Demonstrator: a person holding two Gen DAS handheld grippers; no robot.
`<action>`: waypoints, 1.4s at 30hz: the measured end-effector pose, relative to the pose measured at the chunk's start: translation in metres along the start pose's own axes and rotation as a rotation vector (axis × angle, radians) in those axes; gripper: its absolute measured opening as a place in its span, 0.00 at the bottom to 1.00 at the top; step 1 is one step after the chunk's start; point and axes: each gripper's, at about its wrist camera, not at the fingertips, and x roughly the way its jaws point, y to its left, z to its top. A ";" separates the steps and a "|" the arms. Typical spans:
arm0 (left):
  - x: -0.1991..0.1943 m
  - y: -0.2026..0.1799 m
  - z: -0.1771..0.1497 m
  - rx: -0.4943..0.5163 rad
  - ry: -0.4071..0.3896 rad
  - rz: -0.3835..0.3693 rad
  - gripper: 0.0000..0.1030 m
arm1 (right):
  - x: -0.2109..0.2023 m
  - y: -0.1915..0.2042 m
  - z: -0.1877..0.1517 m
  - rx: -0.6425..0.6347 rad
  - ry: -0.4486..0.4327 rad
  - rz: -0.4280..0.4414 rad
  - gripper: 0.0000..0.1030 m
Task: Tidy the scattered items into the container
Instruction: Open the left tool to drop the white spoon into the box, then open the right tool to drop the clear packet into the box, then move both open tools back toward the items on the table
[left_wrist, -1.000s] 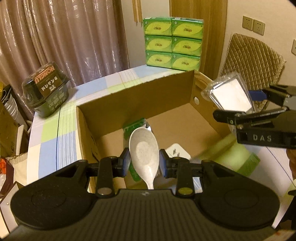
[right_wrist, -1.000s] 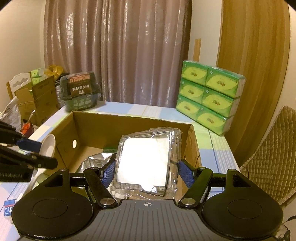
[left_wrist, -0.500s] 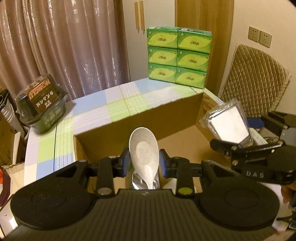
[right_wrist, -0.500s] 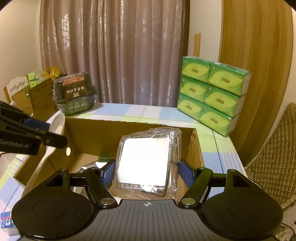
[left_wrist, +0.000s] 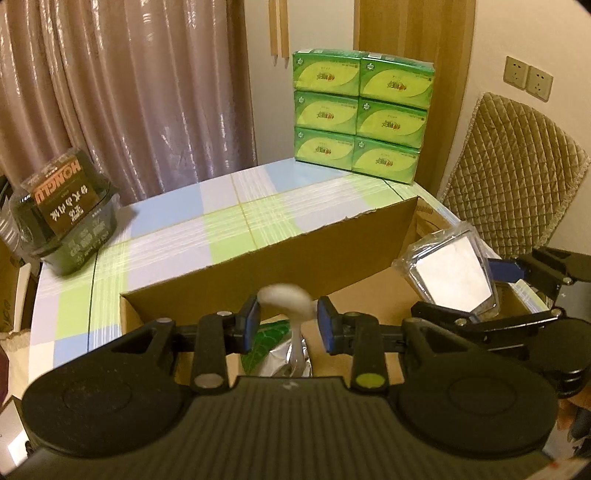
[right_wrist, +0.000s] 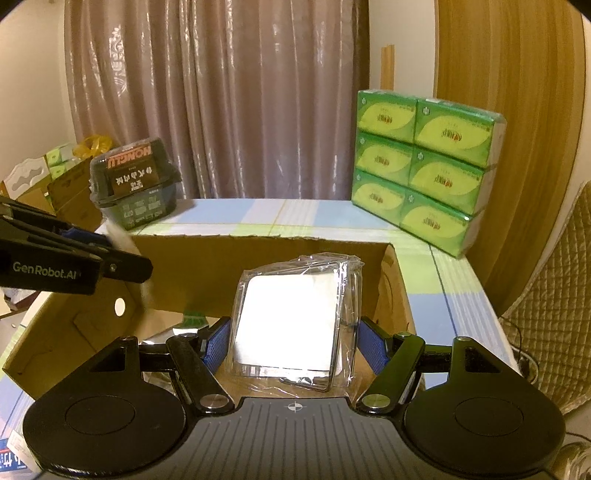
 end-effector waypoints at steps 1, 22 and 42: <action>0.002 0.001 -0.001 -0.006 0.007 0.000 0.36 | 0.002 0.000 -0.001 0.001 0.004 0.001 0.67; -0.017 0.020 -0.040 -0.047 0.040 0.025 0.44 | 0.007 0.012 -0.002 -0.018 0.005 0.037 0.70; -0.080 0.020 -0.081 -0.099 0.024 0.046 0.48 | -0.069 0.012 -0.020 0.007 -0.031 0.023 0.74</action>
